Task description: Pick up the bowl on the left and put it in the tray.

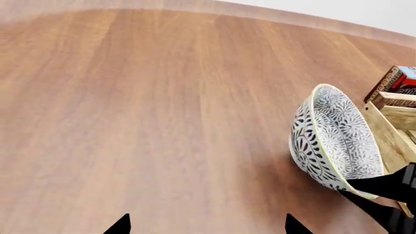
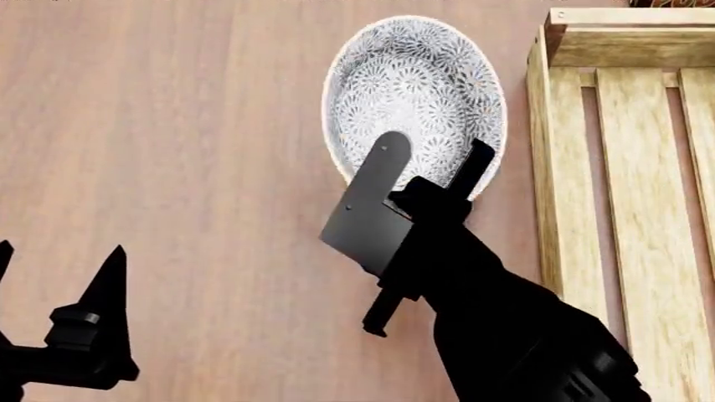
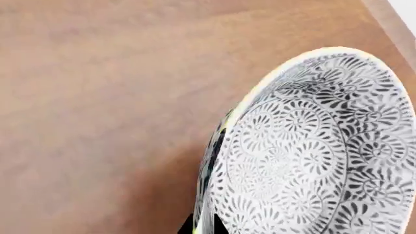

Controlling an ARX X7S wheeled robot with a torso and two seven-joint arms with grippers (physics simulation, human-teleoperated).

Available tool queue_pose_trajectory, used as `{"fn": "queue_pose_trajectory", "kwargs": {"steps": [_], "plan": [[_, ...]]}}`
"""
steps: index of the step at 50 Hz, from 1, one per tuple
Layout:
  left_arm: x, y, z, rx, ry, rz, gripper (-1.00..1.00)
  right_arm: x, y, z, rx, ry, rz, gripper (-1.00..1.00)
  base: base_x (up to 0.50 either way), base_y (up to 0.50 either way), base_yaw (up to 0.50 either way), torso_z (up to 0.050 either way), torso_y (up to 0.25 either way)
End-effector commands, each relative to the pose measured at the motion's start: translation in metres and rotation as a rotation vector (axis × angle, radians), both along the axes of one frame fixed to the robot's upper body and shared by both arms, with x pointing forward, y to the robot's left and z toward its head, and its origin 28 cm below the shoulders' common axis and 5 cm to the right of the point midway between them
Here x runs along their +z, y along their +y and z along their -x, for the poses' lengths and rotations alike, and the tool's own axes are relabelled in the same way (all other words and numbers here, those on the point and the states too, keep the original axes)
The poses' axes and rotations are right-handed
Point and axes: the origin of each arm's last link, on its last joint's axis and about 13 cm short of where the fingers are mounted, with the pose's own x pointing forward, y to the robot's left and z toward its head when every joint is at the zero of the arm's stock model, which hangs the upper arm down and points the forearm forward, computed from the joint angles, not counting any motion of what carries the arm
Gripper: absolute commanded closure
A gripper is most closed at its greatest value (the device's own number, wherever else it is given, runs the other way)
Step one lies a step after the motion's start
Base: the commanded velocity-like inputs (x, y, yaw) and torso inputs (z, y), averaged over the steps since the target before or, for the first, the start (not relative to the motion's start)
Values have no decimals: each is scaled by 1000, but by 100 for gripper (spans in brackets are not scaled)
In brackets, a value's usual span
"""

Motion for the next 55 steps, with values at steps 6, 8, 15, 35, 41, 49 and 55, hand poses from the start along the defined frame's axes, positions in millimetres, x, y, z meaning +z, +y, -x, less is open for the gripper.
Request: {"fn": "queue_pose_trajectory", "kwargs": {"steps": [6, 8, 15, 35, 41, 49, 55], "plan": [[0, 0, 1, -2, 1, 5, -100, -8, -2, -5, -15, 1, 38, 100, 0, 0, 0, 0, 0], [-1, 0, 0, -2, 1, 4, -100, -8, -3, -5, -16, 0, 40, 100, 0, 0, 0, 0, 0], [-1, -1, 0, -3, 2, 2, -100, -1, -4, -2, -9, -17, 54, 100, 0, 0, 0, 0, 0], [1, -2, 2, -3, -4, -7, -100, 88, -7, 30, 27, -186, 86, 100, 0, 0, 0, 0, 0], [2, -2, 4, -2, -6, -9, -100, 111, -12, 42, 25, -243, 116, 100, 0, 0, 0, 0, 0], [3, -2, 5, -2, -10, -12, -100, 132, -27, 56, -25, -287, 165, 100, 0, 0, 0, 0, 0], [4, -3, 5, -3, -14, -15, -100, 152, -41, 69, -70, -315, 194, 100, 0, 0, 0, 0, 0]]}}
